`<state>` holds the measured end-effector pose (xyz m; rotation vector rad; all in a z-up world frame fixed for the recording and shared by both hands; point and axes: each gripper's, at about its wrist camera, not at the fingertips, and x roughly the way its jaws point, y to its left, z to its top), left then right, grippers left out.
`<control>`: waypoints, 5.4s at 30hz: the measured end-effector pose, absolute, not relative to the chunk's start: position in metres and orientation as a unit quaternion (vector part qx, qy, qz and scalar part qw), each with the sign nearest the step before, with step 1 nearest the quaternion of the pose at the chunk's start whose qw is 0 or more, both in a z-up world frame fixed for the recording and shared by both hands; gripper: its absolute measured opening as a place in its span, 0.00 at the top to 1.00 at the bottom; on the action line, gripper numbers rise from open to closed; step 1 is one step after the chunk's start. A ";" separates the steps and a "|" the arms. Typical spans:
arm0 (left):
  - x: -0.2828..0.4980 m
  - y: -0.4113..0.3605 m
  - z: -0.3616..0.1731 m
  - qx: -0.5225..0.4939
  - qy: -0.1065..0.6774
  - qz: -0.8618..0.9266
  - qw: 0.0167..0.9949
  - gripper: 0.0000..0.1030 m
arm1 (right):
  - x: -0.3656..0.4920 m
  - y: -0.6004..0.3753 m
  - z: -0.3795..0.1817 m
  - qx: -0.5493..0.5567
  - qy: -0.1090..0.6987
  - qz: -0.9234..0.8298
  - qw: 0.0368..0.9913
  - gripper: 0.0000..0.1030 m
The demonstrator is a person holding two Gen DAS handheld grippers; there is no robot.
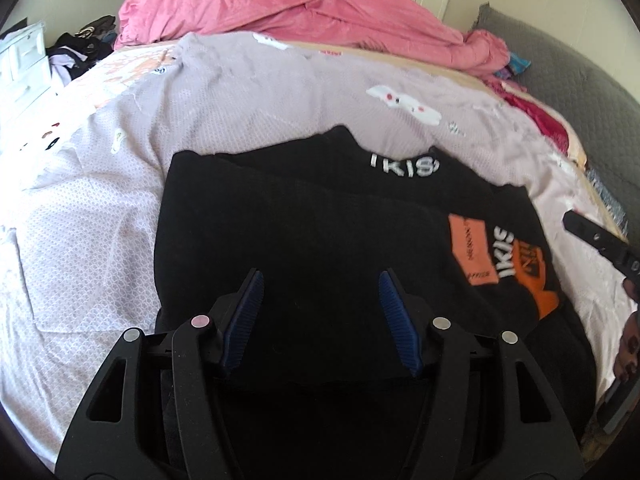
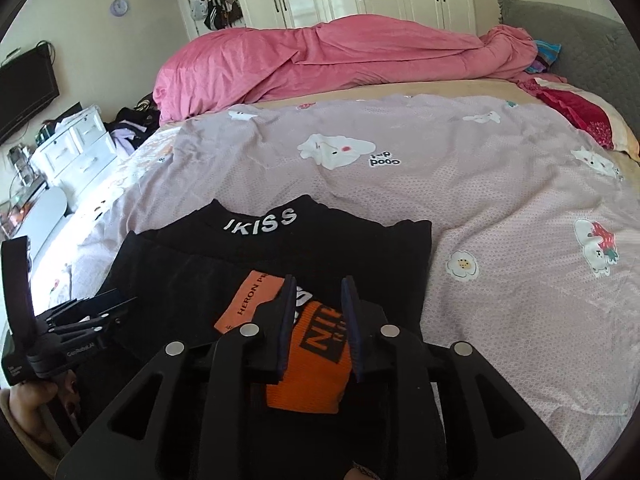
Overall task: Fold small clothes
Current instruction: 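Lay the cuff onto the shirt body and open the right gripper, then move both grippers back along the black sweatshirt to its hem, then close both grippers on the black sweatshirt hem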
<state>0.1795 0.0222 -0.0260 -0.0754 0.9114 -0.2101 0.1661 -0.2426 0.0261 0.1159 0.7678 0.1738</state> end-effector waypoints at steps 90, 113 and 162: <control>0.085 0.034 0.034 -0.055 0.374 -0.066 0.923 0.09 | 0.083 -0.270 0.059 0.096 0.358 0.144 0.917 0.05; 0.034 0.055 0.029 -0.069 0.398 -0.039 0.914 0.09 | 0.051 -0.278 0.055 0.071 0.367 0.154 0.915 0.05; -0.025 0.122 -0.031 -0.075 0.550 -0.045 0.830 0.39 | -0.061 -0.319 -0.042 0.104 0.539 0.199 0.812 0.06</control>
